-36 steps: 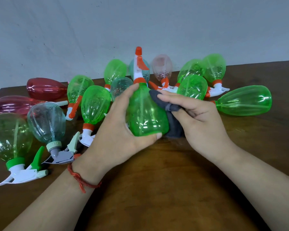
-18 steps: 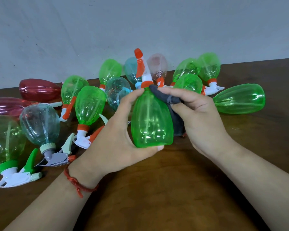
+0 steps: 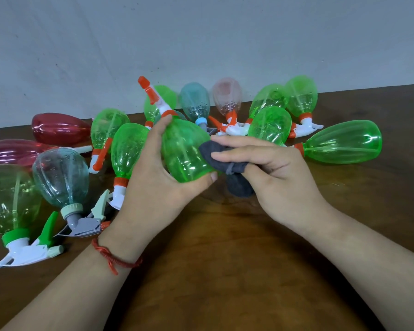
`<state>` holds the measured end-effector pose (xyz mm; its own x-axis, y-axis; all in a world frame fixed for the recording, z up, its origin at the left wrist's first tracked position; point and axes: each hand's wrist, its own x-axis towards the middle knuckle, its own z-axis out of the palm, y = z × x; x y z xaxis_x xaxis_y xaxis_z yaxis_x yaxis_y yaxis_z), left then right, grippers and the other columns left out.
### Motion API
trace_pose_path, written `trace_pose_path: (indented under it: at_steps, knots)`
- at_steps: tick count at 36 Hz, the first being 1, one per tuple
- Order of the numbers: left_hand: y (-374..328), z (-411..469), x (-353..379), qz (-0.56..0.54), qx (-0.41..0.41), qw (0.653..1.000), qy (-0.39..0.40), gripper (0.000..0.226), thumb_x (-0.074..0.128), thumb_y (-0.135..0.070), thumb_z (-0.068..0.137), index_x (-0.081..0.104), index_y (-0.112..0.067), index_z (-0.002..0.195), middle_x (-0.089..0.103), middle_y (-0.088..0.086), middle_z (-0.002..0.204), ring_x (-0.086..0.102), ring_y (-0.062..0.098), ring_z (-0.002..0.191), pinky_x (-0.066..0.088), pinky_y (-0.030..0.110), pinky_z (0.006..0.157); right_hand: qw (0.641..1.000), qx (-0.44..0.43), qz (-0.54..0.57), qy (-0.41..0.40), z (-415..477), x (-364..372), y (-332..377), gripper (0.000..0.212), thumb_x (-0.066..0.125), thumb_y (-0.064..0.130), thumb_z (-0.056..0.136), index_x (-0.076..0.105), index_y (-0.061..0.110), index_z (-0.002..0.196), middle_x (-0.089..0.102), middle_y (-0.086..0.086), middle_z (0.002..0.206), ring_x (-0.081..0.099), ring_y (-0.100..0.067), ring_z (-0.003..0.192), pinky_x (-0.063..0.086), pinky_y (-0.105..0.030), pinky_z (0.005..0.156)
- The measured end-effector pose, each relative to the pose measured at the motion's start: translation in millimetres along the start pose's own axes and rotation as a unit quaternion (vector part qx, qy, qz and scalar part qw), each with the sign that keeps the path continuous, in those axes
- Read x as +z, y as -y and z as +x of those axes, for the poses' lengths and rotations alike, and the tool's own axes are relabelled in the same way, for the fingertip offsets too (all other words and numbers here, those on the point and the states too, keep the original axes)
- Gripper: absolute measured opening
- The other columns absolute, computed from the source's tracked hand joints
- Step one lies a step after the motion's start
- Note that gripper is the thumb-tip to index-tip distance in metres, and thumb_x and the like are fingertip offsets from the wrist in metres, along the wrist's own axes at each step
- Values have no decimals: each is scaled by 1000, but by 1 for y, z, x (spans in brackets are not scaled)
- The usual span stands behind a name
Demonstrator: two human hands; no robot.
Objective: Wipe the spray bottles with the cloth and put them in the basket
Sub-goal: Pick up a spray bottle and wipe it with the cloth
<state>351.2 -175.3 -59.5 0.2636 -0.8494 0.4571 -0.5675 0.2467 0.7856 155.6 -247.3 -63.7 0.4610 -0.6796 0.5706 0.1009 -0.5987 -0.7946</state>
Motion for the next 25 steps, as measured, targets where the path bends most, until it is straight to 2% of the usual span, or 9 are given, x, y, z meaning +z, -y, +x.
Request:
trace_pose_path:
  at_steps: [4, 7, 11, 13, 17, 21, 25]
  knots:
    - [2, 0, 2, 12, -12, 1000, -2, 110, 100, -30, 71, 38, -29, 162, 52, -30, 144, 48, -21, 130, 36, 3, 106, 1000, 13, -7, 2, -2, 2, -4, 49, 50, -18, 94, 79, 14, 116, 71, 3, 135, 60, -7, 134, 45, -29, 117]
    - [4, 1, -1, 40, -9, 999, 11, 114, 100, -34, 70, 35, -31, 164, 50, -17, 156, 45, -7, 144, 38, 20, 120, 999, 39, 7, -5, -1, 5, -6, 46, 54, -14, 99, 77, 20, 120, 71, 8, 135, 59, -4, 135, 42, -30, 119]
    - [5, -2, 0, 55, 11, 997, 46, 117, 101, -34, 68, 35, -29, 165, 47, -13, 159, 45, 3, 148, 39, 31, 124, 991, 103, 85, -24, 5, 3, -5, 42, 57, -7, 101, 77, 26, 116, 74, 16, 125, 62, -3, 131, 44, -29, 118]
    - [3, -3, 0, 56, 17, 996, 67, 117, 101, -34, 69, 34, -31, 165, 48, -16, 157, 46, 4, 148, 41, 33, 123, 985, 129, 108, -28, 7, 1, -5, 42, 56, -9, 103, 77, 23, 119, 75, 11, 127, 64, -6, 130, 47, -33, 116]
    - [-4, -8, -1, 43, 49, 990, 126, 116, 99, -33, 71, 33, -29, 166, 44, -21, 160, 45, 4, 150, 38, 24, 122, 970, 166, 170, -47, 9, -1, -3, 48, 48, -12, 102, 76, 21, 123, 76, 3, 126, 70, -13, 122, 56, -30, 102]
    - [-11, -13, 0, -19, 80, 984, 160, 117, 98, -25, 72, 29, -20, 166, 43, -18, 162, 46, 12, 152, 40, 30, 122, 928, 209, 304, -58, 11, -7, 2, 45, 43, -12, 100, 74, 12, 124, 77, -10, 123, 74, -22, 112, 59, -33, 98]
    - [-11, -10, -1, -1, 90, 982, 169, 121, 98, -32, 72, 25, -22, 168, 36, -16, 168, 39, 10, 156, 35, 31, 127, 936, 184, 289, -77, 10, -11, 1, 45, 44, -13, 99, 76, 11, 120, 78, -11, 120, 74, -23, 112, 58, -34, 100]
